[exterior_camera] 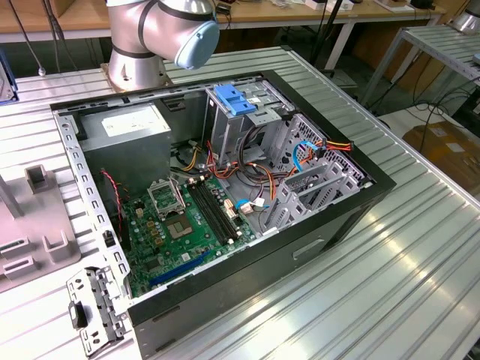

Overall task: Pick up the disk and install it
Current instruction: 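Pick up the disk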

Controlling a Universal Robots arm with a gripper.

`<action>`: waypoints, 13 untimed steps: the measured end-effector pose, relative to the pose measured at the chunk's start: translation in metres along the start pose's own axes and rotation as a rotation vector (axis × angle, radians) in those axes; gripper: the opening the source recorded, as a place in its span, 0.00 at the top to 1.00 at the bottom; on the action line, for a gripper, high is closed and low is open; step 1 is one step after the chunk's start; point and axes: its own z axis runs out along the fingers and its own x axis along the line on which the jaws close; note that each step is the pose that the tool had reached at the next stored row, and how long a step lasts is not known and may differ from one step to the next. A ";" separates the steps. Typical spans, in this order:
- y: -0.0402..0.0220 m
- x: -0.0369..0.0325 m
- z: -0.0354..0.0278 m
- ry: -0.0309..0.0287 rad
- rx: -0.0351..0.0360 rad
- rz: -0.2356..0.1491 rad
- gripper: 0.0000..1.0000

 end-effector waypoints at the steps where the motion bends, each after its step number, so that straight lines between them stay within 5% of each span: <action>1: -0.0015 0.0003 0.0000 0.0000 0.0000 0.000 0.63; 13: -0.0174 0.0033 -0.0004 0.0000 -0.0008 0.000 0.63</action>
